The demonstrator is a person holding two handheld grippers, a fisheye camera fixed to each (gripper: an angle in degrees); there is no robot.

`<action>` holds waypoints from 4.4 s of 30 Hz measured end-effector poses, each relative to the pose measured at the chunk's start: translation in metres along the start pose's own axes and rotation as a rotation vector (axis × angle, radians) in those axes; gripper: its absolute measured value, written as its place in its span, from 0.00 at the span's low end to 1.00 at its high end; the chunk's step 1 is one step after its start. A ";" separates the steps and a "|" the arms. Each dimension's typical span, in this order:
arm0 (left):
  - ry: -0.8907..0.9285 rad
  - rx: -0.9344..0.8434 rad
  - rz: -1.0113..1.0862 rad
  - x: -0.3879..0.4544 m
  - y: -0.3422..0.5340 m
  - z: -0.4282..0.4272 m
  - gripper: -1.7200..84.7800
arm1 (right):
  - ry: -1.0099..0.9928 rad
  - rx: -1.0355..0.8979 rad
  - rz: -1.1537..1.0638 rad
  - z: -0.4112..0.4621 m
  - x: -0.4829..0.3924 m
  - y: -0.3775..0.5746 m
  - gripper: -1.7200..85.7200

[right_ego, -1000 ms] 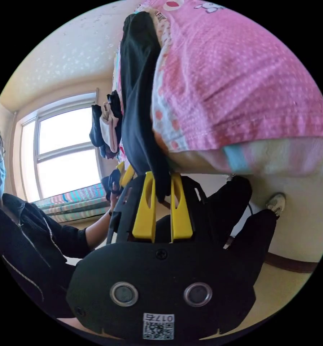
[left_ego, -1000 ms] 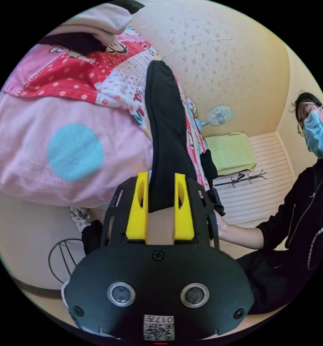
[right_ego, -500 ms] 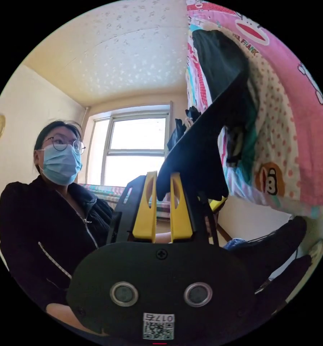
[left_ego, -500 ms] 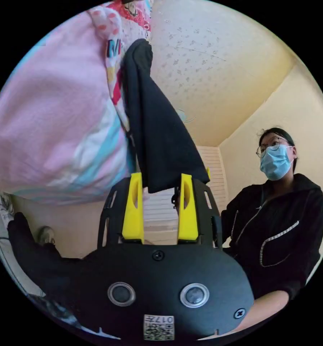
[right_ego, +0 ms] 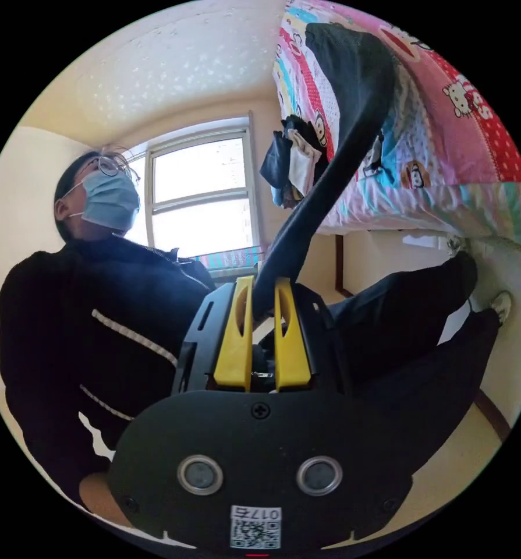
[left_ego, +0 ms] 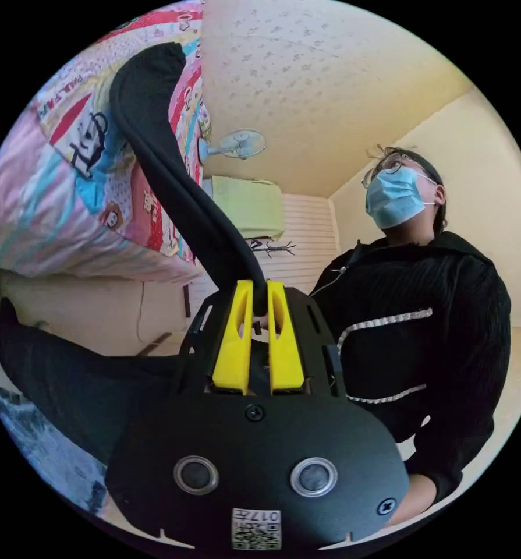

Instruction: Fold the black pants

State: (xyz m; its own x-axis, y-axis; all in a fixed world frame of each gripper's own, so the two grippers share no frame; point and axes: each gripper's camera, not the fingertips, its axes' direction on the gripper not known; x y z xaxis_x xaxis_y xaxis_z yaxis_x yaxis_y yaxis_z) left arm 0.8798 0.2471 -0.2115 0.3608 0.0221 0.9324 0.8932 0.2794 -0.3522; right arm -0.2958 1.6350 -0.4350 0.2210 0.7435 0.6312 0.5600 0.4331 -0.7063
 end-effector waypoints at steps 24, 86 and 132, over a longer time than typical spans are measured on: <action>-0.006 0.420 0.219 -0.054 -0.530 -0.012 0.16 | -0.244 0.664 -0.279 -0.100 0.065 -0.497 0.13; -0.590 0.500 -0.245 0.014 -0.211 0.027 0.09 | 0.335 0.682 0.197 -0.041 0.116 -0.127 0.07; -1.226 0.016 0.446 0.089 -0.291 0.209 0.08 | 0.366 0.748 -0.095 0.010 0.055 -0.199 0.02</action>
State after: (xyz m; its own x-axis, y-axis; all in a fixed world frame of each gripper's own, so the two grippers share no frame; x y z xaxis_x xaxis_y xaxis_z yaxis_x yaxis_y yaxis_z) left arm 0.5957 0.3681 -0.0087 0.1381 0.9689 0.2054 0.7544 0.0315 -0.6557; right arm -0.4031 1.5952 -0.2634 0.5173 0.5305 0.6716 -0.0594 0.8051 -0.5902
